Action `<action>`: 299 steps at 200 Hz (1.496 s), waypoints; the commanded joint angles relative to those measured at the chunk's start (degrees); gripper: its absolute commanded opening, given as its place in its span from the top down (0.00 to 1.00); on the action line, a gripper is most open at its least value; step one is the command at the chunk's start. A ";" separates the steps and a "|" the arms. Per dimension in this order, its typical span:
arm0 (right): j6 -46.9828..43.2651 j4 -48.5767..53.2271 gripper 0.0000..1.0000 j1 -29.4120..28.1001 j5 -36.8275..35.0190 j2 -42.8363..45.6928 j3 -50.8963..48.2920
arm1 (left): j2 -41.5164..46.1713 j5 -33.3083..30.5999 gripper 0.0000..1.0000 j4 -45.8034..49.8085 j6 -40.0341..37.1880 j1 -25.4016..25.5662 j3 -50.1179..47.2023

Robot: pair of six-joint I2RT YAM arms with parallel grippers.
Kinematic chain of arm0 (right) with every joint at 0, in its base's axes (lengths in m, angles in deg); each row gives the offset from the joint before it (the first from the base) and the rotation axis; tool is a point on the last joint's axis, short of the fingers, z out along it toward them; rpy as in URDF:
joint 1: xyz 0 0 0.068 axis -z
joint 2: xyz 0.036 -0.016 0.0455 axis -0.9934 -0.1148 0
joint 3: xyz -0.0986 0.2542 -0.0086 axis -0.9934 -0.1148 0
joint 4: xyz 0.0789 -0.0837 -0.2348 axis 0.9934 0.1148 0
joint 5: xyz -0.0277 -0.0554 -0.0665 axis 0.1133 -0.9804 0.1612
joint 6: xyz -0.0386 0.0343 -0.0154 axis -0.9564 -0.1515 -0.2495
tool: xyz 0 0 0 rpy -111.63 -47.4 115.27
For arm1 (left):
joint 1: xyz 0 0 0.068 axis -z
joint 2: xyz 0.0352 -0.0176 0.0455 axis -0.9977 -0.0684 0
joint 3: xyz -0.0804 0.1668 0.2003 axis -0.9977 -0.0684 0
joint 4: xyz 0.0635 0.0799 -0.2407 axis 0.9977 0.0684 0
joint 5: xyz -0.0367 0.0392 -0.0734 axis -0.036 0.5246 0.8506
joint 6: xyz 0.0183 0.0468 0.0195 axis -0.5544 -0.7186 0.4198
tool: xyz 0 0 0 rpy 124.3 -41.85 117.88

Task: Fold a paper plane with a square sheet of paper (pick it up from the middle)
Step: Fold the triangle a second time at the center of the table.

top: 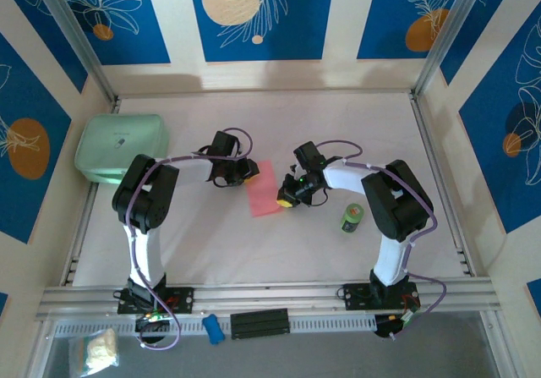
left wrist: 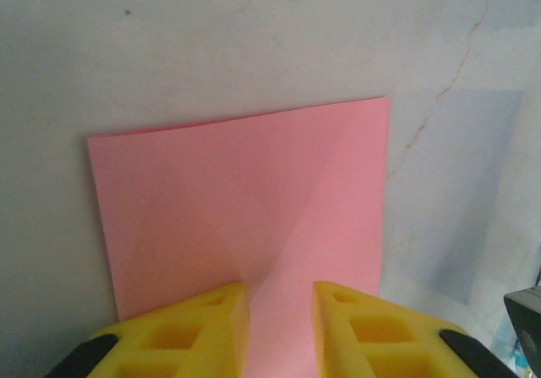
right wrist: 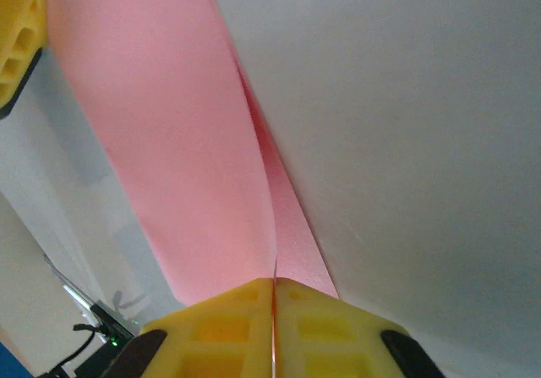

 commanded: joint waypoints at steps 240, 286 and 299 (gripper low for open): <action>2.26 -7.42 1.00 -2.37 5.88 -1.41 3.27 | -0.08 -0.82 0.74 -0.79 -3.19 -0.23 -3.72; 2.22 -5.63 1.00 -3.97 1.37 -4.17 5.44 | 0.05 -0.64 0.75 -1.33 -3.01 -0.21 -4.44; 2.49 -5.93 1.00 -4.18 0.80 -4.61 5.61 | 0.01 -0.64 0.75 -1.49 -2.92 -0.20 -4.63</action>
